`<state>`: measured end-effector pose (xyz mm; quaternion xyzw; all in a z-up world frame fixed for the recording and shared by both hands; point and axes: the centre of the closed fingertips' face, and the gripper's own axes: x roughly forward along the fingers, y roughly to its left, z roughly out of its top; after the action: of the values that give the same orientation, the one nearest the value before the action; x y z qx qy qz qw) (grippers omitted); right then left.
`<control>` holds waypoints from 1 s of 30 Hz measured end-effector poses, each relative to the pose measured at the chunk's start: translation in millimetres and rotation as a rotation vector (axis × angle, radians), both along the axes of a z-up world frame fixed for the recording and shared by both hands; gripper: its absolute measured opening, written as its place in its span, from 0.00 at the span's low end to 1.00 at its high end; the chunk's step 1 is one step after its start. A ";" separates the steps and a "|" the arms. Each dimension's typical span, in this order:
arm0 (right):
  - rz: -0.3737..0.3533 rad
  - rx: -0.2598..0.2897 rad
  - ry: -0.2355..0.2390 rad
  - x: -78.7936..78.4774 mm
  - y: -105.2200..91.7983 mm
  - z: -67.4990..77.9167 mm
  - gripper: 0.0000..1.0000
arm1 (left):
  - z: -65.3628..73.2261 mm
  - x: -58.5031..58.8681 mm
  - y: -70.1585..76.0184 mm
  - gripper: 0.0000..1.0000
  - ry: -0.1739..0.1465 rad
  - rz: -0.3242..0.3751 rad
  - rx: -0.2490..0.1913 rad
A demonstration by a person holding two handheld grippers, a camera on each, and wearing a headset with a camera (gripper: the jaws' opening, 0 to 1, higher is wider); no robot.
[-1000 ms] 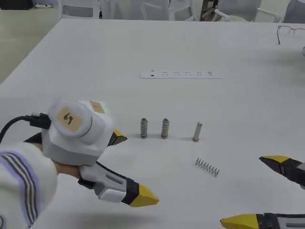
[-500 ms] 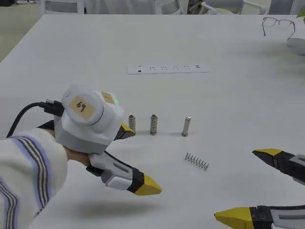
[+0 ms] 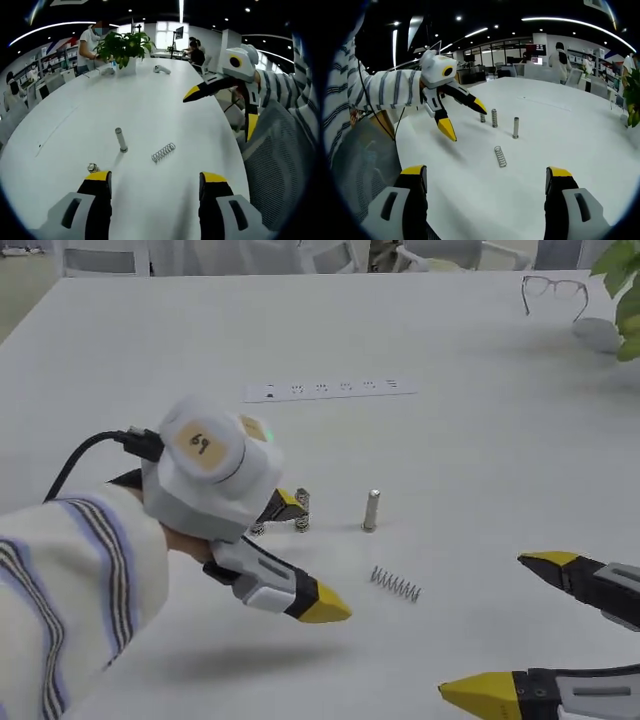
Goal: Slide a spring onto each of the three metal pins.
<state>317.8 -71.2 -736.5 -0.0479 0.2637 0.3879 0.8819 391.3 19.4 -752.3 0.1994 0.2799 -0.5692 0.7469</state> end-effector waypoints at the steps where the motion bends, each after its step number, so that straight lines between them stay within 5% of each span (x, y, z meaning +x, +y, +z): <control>1: 0.000 0.000 -0.002 0.1 0.0 0.0 0.97 | -1.3 -0.4 -3.0 0.66 0.004 -0.014 0.007; 8: -0.010 0.009 0.003 -0.1 -1.1 -1.6 0.96 | -14.0 3.6 -15.3 0.57 -0.010 -0.082 0.082; 16: -0.027 0.023 -0.006 -0.1 -5.8 0.0 0.94 | -22.6 2.1 -39.9 0.50 0.016 -0.154 0.071; 19: -0.034 0.023 -0.004 -0.8 -8.2 -1.2 0.94 | -27.1 3.3 -47.4 0.46 0.000 -0.188 0.079; 25: -0.044 0.036 0.003 -1.1 -9.1 -1.7 0.94 | -34.2 3.4 -53.4 0.33 0.026 -0.202 0.096; 30: -0.028 0.038 0.012 -3.6 -6.2 -3.2 0.91 | -38.8 3.9 -56.5 0.31 0.029 -0.214 0.105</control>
<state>314.3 -77.4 -739.7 -0.0251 0.2621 0.3805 0.8865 395.2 -37.0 -791.1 0.2587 0.2969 -0.6332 0.6663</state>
